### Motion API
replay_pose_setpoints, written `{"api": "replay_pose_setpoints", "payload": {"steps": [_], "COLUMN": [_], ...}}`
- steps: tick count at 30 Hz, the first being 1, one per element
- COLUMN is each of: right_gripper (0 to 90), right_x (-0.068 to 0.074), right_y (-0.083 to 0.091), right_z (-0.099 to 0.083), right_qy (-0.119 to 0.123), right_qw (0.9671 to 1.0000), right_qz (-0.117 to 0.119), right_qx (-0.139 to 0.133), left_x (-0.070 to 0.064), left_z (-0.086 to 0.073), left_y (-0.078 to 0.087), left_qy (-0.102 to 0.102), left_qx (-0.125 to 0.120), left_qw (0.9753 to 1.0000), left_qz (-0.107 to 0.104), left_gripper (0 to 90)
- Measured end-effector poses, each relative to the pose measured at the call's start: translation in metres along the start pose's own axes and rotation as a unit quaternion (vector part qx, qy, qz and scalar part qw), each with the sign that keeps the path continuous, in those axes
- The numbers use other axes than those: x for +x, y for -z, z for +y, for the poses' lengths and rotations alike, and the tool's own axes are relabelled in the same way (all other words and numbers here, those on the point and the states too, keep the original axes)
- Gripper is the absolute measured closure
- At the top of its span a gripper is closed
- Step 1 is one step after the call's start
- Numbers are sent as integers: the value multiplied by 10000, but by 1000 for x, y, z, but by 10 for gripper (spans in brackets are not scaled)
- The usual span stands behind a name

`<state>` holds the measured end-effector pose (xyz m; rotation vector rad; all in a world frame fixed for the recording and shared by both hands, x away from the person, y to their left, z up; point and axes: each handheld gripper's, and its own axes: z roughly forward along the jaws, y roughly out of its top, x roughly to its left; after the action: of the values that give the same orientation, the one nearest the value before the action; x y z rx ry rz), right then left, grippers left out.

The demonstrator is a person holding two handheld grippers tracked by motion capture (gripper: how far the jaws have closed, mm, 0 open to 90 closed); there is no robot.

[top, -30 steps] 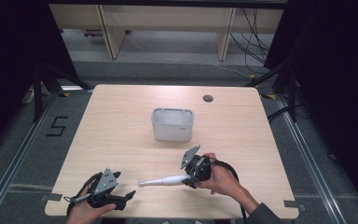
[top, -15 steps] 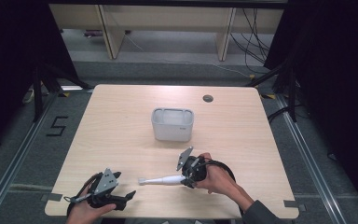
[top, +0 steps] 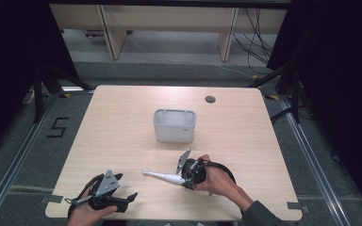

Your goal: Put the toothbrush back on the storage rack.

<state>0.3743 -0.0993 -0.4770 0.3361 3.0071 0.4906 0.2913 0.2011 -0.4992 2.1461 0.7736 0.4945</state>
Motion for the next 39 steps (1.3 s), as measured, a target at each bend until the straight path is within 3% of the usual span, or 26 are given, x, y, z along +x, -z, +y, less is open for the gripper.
{"api": "replay_pose_setpoints", "payload": {"steps": [4,7,9,10,11,12,13,15,16,18,21,24,27,28,29,30,31,34,35,38,39], "right_gripper": [635,638,638,638,638,639,642,644,645,649,652,654,654,654,654,654,654,655,656,658,659], "right_x": [-2,2,2,-2,-2,0,-2,0,-2,0,-2,0,-2,-1,-3,-3,0,-2,-1,-2,-1], "right_y": [-1,-1,-1,-2,-2,-1,-2,-2,-3,-4,-5,-5,-6,-5,-6,-6,-5,-7,-7,-7,-6], "right_z": [1,2,2,4,4,4,5,6,7,7,8,9,11,12,12,12,13,16,16,17,19], "right_qy": [69,-239,-224,59,59,-87,15,-79,66,-45,100,-95,109,14,200,200,-23,134,42,108,-22], "right_qw": [9999,9995,9995,9998,9998,9995,9994,9992,9994,9990,9990,9985,9985,9981,9981,9981,9978,9973,9973,9969,9963], "right_qz": [-16,-2,-18,-26,-26,-67,-68,-74,-41,-39,-48,-56,-53,-22,-32,-32,-15,42,71,69,91], "right_qx": [109,191,210,186,186,312,327,377,349,440,434,542,537,620,579,579,662,726,725,772,857], "left_x": [0,0,0,0,0,0,0,0,0,0,0,0,0,0,0,0,0,0,0,0,0], "left_z": [0,0,0,0,0,0,0,0,0,0,0,0,0,0,0,0,0,0,0,0,0], "left_y": [0,0,0,0,0,0,0,0,0,0,0,0,0,0,0,0,0,0,0,0,0], "left_qy": [9,10,5,10,10,10,10,6,10,12,13,6,-5,15,15,5,-29,-7,13,-20,-29], "left_qx": [-21,-12,-9,-15,-15,-14,-15,-10,-18,-18,-21,-12,-14,-19,-20,-22,-14,-29,-24,-10,-16], "left_qw": [10000,10000,10000,10000,10000,10000,10000,10000,10000,10000,10000,10000,10000,10000,10000,10000,10000,10000,10000,10000,10000], "left_qz": [-33,-15,-16,-14,-14,-16,-18,-19,-18,-43,-42,-23,-43,-41,-40,-39,-16,-40,-46,-30,-21], "left_gripper": [151,151,151,151,152,152,151,151,151,151,151,151,151,151,151,151,151,152,152,151,151]}}
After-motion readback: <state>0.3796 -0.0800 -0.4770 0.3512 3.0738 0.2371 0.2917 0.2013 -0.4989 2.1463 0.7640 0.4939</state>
